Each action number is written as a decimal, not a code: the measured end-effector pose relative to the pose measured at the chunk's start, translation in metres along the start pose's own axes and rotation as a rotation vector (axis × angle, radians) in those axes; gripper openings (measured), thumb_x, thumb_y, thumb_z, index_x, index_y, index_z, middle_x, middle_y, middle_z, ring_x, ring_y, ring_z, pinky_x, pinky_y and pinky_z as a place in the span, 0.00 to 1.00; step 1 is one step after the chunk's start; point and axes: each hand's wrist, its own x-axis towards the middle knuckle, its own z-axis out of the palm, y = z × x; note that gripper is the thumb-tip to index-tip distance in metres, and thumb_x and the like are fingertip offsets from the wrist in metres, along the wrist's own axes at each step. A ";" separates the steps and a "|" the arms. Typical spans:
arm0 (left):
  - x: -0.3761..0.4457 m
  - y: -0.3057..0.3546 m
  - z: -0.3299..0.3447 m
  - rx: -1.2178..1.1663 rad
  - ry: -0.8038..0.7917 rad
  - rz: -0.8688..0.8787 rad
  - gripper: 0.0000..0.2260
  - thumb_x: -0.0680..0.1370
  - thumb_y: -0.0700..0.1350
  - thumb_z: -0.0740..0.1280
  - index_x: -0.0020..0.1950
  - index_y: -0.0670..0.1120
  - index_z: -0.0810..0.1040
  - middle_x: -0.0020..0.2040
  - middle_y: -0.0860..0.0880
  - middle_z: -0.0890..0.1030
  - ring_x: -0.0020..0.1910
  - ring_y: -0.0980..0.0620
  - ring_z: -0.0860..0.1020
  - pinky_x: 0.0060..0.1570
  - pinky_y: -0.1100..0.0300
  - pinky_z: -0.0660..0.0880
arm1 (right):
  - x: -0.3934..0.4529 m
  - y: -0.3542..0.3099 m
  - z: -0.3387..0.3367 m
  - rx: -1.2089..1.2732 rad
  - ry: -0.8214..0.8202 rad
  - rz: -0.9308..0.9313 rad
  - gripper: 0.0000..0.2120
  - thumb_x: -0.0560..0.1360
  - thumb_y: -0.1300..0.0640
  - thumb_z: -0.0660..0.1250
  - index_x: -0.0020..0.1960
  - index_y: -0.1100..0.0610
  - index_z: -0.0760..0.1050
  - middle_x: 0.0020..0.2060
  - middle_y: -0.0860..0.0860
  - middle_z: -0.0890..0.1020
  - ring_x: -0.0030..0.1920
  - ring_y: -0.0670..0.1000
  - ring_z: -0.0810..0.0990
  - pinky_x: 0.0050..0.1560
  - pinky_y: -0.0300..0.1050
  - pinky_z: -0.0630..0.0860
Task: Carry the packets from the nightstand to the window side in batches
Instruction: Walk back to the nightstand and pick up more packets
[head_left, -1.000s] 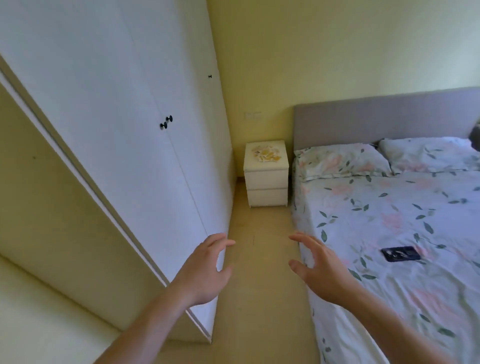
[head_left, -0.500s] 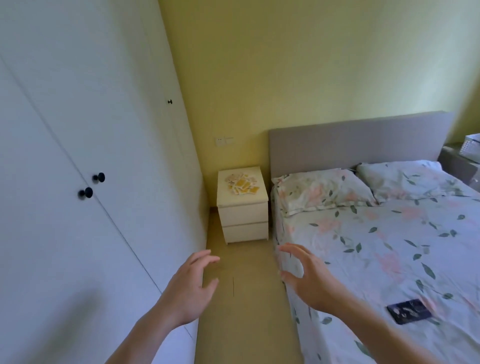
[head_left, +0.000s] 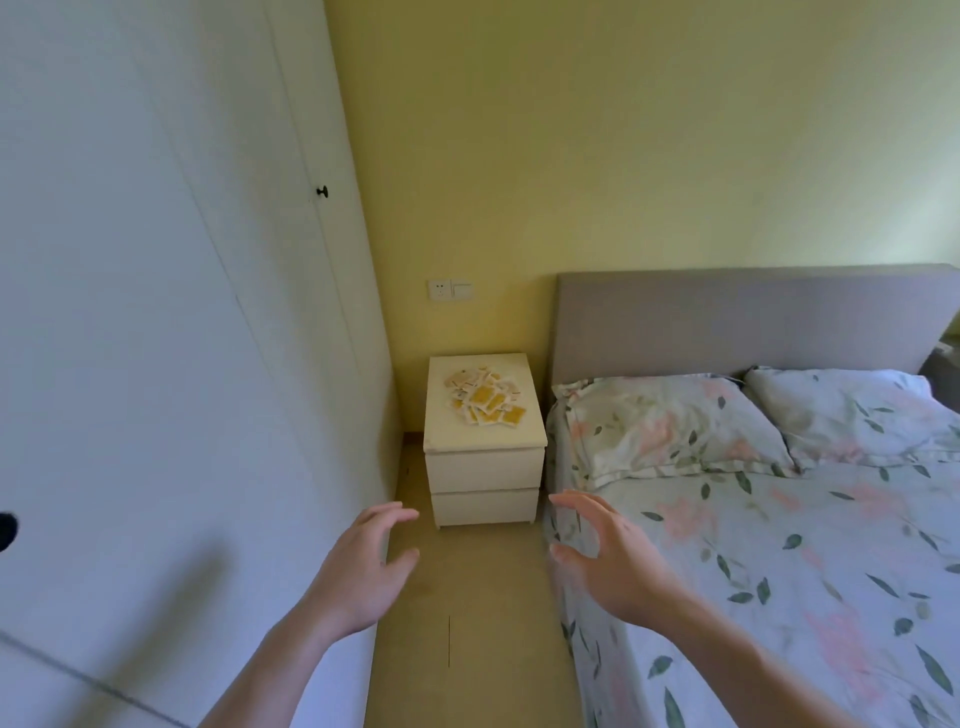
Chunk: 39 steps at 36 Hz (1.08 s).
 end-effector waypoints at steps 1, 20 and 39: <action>0.021 -0.004 -0.003 -0.003 -0.007 -0.001 0.19 0.81 0.48 0.65 0.71 0.58 0.70 0.75 0.59 0.65 0.74 0.56 0.66 0.73 0.56 0.66 | 0.015 -0.002 -0.001 -0.004 -0.002 0.014 0.26 0.80 0.46 0.66 0.76 0.41 0.64 0.75 0.38 0.65 0.74 0.44 0.65 0.71 0.41 0.64; 0.359 -0.027 -0.009 0.049 -0.203 -0.014 0.19 0.80 0.45 0.67 0.71 0.54 0.72 0.71 0.57 0.71 0.70 0.57 0.69 0.69 0.62 0.66 | 0.292 0.044 -0.025 0.168 0.001 0.287 0.25 0.79 0.49 0.67 0.75 0.42 0.66 0.72 0.45 0.70 0.73 0.47 0.68 0.72 0.49 0.69; 0.688 -0.074 0.081 -0.021 -0.308 -0.392 0.24 0.78 0.47 0.67 0.74 0.50 0.68 0.73 0.51 0.70 0.69 0.50 0.72 0.63 0.57 0.72 | 0.636 0.154 -0.027 0.137 -0.245 0.432 0.26 0.80 0.50 0.66 0.76 0.45 0.64 0.70 0.49 0.71 0.60 0.47 0.73 0.59 0.38 0.69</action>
